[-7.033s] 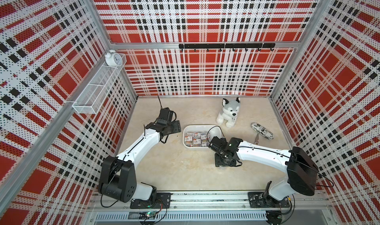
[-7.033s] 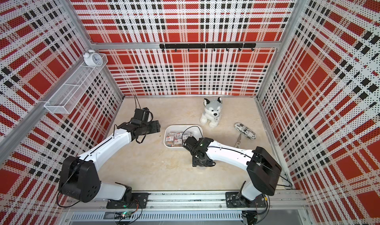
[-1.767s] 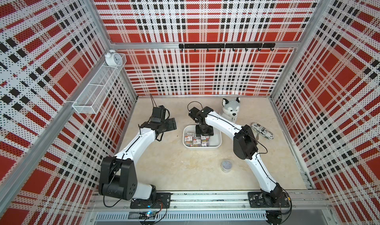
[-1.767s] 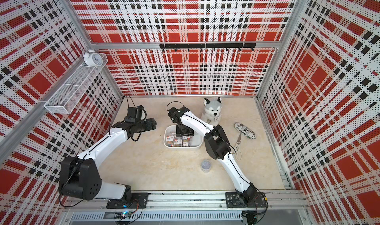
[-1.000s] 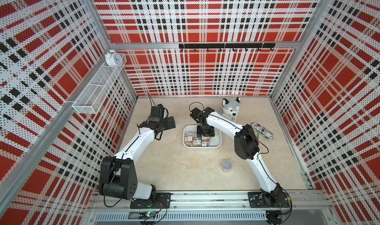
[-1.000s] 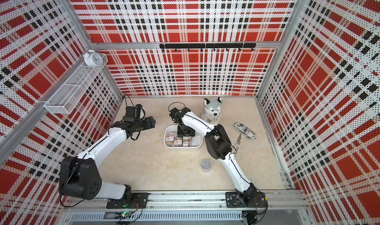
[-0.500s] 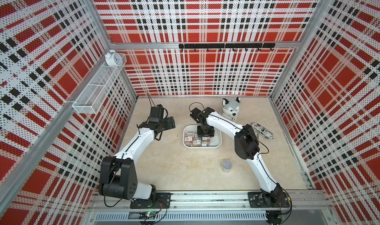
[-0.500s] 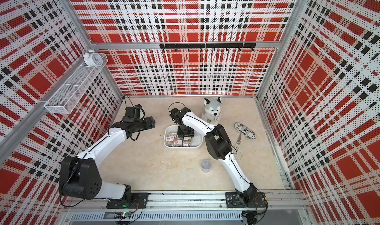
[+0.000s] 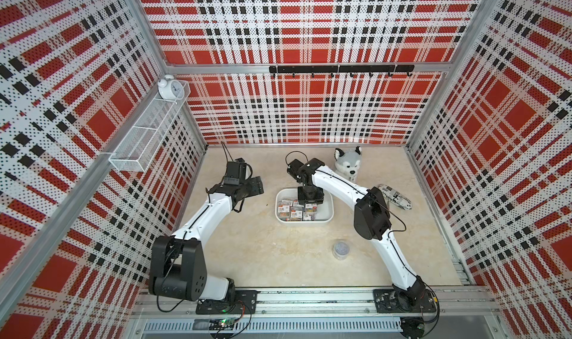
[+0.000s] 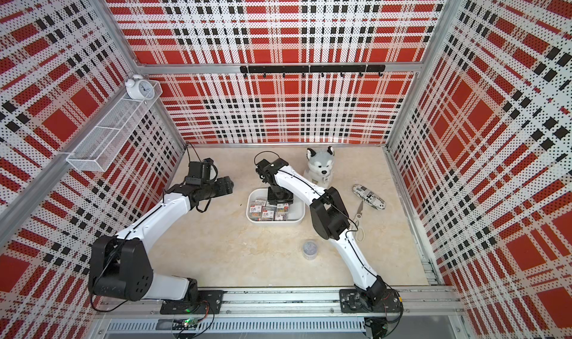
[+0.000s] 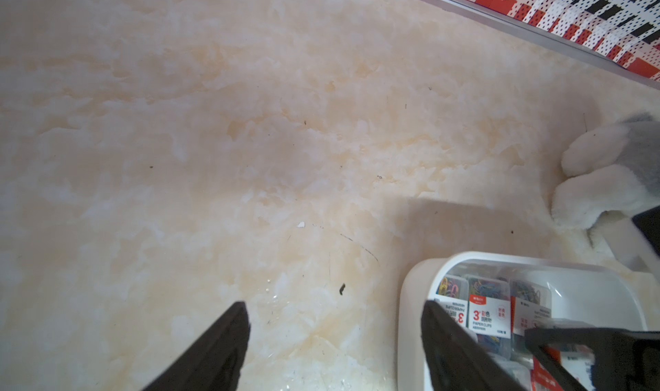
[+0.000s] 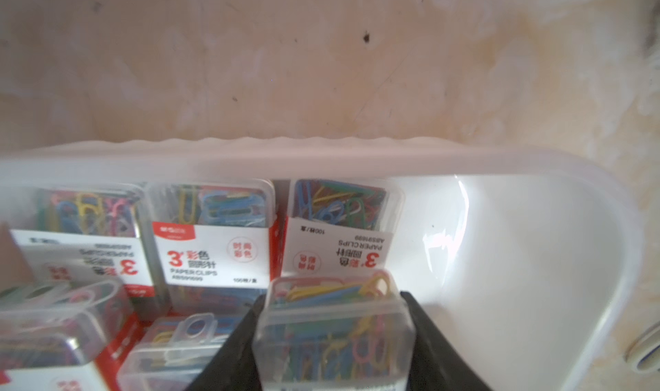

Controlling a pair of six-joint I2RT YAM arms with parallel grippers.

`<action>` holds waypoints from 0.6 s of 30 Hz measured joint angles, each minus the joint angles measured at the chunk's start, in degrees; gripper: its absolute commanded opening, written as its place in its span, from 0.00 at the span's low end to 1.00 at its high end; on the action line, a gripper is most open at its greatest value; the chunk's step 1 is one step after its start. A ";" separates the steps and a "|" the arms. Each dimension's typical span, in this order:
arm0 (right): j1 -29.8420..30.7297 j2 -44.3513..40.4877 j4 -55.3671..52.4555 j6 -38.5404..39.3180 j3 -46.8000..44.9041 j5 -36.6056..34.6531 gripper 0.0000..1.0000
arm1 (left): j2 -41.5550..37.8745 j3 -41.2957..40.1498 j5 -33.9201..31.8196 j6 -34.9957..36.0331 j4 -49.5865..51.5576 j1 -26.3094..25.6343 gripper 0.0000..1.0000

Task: Take the paper clips out of the storage box
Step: Pick up the boxed paper clips from the storage box.

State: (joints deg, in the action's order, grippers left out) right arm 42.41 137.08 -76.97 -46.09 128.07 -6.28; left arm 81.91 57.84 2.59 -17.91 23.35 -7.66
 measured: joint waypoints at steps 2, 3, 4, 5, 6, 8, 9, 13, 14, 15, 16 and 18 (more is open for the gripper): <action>-0.20 -0.02 -0.50 0.04 1.31 0.00 0.52 | 0.00 0.00 0.00 0.00 0.00 0.04 0.78; -0.22 -0.02 -0.90 0.04 1.88 0.02 0.52 | 0.00 0.00 0.00 0.00 0.00 0.09 0.78; -0.22 -0.02 -1.42 0.04 2.60 0.02 0.52 | 0.00 0.00 0.00 0.00 -0.02 0.11 0.78; -0.22 -0.04 -1.88 0.07 3.39 0.02 0.52 | 0.00 0.00 0.02 0.00 -0.02 0.15 0.78; -0.22 -0.09 -2.27 0.09 3.96 0.02 0.52 | -0.02 0.00 0.02 0.00 -0.02 0.15 0.78; -0.33 -0.59 -2.95 0.17 4.66 -0.02 0.52 | -0.02 -0.04 0.04 0.00 -0.04 0.17 0.78; -0.35 -1.03 -3.30 0.20 4.66 -0.02 0.52 | 0.00 -0.09 0.04 -0.02 -0.04 0.17 0.78; -0.48 -2.97 -4.81 0.22 4.66 -0.13 0.52 | -0.02 -0.35 0.20 -0.02 -0.20 0.20 0.78; -0.50 -3.45 -5.05 0.20 4.66 -0.13 0.52 | -0.02 -0.39 0.24 -0.02 -0.20 0.20 0.78; -0.55 -3.98 -5.31 0.20 4.66 -0.15 0.51 | -0.02 -0.39 0.26 -0.02 -0.20 0.20 0.78; -0.57 -4.55 -5.49 0.20 4.63 -0.17 0.51 | -0.02 -0.39 0.28 -0.04 -0.22 0.20 0.78; -0.59 -5.84 -5.57 0.20 4.31 -0.20 0.51 | -0.02 -0.39 0.46 -0.04 -0.22 0.20 0.78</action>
State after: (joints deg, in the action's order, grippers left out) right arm 41.82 131.24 -82.54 -45.89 132.38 -6.48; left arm 81.89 57.45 3.05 -17.96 23.14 -7.46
